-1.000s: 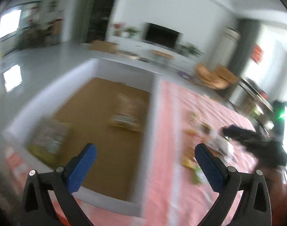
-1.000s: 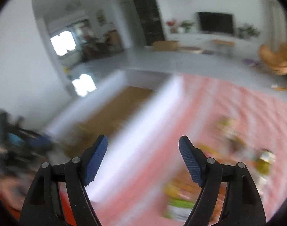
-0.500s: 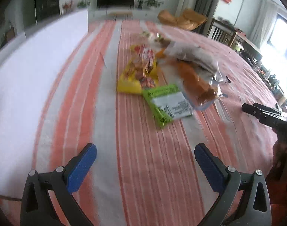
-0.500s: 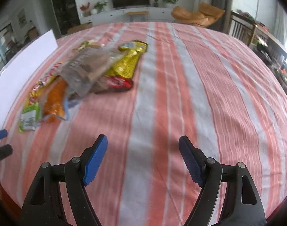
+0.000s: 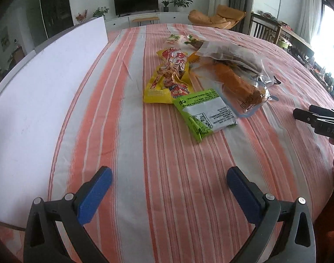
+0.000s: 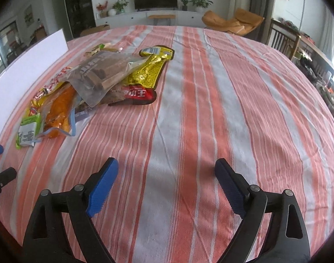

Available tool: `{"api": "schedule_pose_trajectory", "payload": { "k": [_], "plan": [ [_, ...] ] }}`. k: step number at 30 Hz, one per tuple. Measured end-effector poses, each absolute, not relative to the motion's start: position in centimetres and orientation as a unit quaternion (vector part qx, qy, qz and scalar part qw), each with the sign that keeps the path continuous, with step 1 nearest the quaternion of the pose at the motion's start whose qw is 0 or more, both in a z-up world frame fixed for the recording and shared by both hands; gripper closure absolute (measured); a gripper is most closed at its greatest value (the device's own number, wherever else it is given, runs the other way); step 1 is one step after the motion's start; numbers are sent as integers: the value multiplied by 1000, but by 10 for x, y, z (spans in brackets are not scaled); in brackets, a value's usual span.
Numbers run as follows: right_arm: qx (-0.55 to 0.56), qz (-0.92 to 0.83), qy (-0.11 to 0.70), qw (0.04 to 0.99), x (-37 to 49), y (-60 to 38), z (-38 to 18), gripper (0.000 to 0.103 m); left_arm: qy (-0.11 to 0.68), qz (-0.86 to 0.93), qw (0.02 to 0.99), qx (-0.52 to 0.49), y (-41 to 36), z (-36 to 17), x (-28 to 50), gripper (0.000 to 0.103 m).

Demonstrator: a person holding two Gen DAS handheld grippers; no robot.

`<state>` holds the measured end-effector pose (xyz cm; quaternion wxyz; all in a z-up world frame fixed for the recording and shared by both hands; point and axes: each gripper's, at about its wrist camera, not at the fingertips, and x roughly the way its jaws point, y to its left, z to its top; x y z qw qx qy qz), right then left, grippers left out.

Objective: Organize snacks
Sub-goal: 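Return both tools to the snack pile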

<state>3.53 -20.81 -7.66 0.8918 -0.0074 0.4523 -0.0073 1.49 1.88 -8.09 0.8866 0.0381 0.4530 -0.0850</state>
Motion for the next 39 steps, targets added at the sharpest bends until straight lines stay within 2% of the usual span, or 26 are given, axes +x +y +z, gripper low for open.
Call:
{"api": "schedule_pose_trajectory", "payload": {
  "k": [28,32,35,39],
  "plan": [
    [-6,-5,454,891,38,-207,-77,10,459,-83,884,41,20,-81,14,0],
    [10,-6,483,876,45,-202,-74,10,454,-85,886,42,21,-82,12,0],
    [50,68,473,877,49,-177,-57,11,453,-86,886,42,21,-82,11,0],
    [1,151,472,869,80,-115,-43,13,454,-87,886,42,21,-81,11,0]
  ]
}}
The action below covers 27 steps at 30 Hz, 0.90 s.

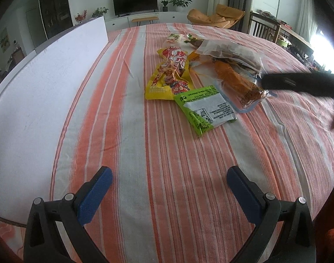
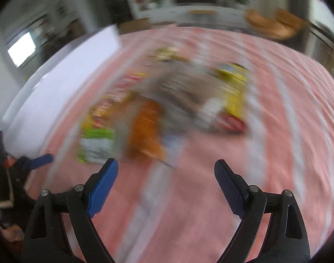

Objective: Organize snacks
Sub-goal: 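Return both tools to the snack pile, then grasp the orange sausage packet with the right tool while the left tool grasps the yellow spicy-strip packet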

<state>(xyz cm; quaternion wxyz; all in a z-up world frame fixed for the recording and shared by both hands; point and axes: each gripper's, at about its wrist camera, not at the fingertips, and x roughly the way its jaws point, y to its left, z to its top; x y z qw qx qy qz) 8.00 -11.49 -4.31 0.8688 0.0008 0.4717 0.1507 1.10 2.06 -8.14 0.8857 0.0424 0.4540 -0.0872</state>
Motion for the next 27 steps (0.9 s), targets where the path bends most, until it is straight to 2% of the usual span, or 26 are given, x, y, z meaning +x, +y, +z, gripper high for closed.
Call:
{"api": "schedule_pose_trajectory", "payload": {
  "k": [4,6,8,12,14,23,27],
  "plan": [
    [-48,157,497,852,117,-71,-57,15,456,-88,885,43,23,-81,9,0],
    [-65,153,511,843,126,-56,-66,19,455,-89,885,43,24,-81,7,0],
    [-93,148,507,844,124,-45,-69,33,452,-90,886,43,24,-81,6,0],
    [-82,146,511,843,115,-49,-71,46,452,-87,887,42,24,-81,7,0],
    [-79,146,516,841,109,-60,-71,63,453,-87,886,42,24,-81,8,0],
    [-61,159,510,843,75,-88,-68,63,452,-86,887,41,24,-80,8,0],
    [-83,108,502,854,68,-104,-67,57,452,-86,887,41,24,-80,8,0]
  ]
}}
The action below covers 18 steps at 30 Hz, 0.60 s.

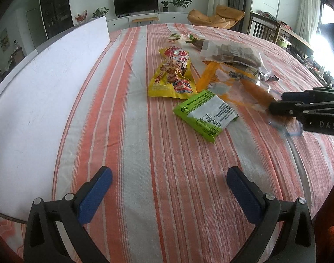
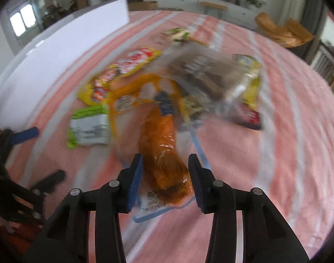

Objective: Organize snacks
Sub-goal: 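Grasp the orange sausage packet with the right tool while the left tool grasps the yellow spicy-strip packet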

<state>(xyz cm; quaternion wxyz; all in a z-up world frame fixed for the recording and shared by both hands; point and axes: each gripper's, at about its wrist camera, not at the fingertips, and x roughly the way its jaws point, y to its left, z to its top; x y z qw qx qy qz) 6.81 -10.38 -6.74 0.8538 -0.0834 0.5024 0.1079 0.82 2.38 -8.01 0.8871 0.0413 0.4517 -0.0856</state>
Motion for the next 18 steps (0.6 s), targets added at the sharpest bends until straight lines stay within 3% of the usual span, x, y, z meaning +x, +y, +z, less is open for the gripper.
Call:
{"api": "schedule_pose_trajectory", "payload": {
  "k": [3,6,12,18],
  "plan": [
    [-76,98,497,859,68,-117,-66,48,454,-86,886,41,24,-80,10,0],
    [-9,133,467,874,62,-139,-58,26,470,-85,878,40,26,-78,13,0],
    [45,117,385,914,37,-178,-51,24,461,-108,879,-55,47,-49,33,0],
    [91,107,375,916,34,-198,-65,24,443,-130,887,9,20,-8,106,0]
  ]
}}
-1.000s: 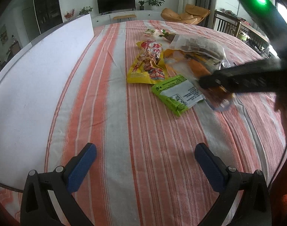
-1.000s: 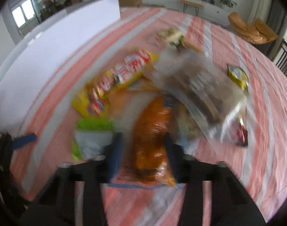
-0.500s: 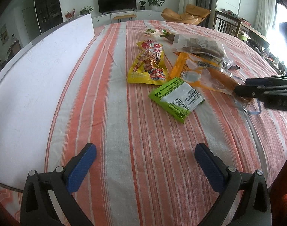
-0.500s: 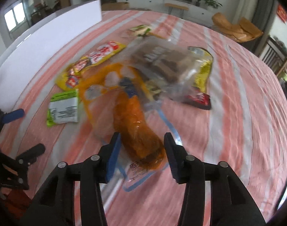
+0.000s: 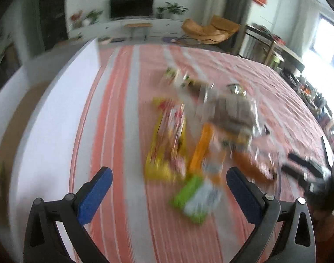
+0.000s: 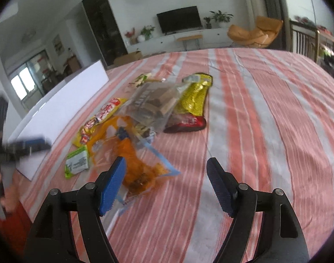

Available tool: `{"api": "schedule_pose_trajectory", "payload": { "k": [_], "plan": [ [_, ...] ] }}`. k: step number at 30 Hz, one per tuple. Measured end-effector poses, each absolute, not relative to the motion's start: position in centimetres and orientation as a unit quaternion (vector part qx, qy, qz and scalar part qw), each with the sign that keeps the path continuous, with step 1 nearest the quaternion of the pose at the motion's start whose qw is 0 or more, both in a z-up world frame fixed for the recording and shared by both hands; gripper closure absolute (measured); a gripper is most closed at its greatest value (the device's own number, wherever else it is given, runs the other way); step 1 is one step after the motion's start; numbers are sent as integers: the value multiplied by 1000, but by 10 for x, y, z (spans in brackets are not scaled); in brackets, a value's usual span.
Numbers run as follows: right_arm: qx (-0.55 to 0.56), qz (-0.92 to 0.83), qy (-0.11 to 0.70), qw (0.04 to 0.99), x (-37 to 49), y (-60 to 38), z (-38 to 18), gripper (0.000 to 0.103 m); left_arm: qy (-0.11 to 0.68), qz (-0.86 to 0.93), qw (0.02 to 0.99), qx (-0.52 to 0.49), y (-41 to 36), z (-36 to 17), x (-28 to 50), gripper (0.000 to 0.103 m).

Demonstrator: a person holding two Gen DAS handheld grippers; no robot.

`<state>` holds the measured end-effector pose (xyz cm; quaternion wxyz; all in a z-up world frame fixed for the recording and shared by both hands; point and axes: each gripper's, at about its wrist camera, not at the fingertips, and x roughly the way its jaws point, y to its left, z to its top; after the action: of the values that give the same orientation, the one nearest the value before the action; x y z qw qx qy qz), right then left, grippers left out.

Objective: Organize snacks
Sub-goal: 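Grasp the orange sausage packet with the right tool while the left tool grasps the yellow spicy-strip packet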

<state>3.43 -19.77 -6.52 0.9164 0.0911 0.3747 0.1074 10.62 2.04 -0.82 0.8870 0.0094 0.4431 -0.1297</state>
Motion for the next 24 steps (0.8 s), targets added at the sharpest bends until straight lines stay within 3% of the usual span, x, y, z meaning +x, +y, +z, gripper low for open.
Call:
{"api": "schedule_pose_trajectory", "payload": {
  "k": [3,7,13,14,21,24],
  "plan": [
    [110,108,385,910,35,-204,-70,24,465,-127,876,15,8,-13,155,1],
    [131,103,398,902,40,-211,-76,24,504,-109,857,14,-2,-41,197,10],
    [158,109,398,897,40,-220,-79,24,517,-88,851,27,-2,-65,208,53],
    [162,111,398,896,40,-221,-79,24,517,-78,852,35,1,-65,205,55],
    [130,150,403,893,48,-201,-49,23,509,-72,858,-2,49,-60,169,56],
    [34,238,475,847,77,-147,-42,21,508,-71,858,-38,77,-53,154,56]
  ]
}}
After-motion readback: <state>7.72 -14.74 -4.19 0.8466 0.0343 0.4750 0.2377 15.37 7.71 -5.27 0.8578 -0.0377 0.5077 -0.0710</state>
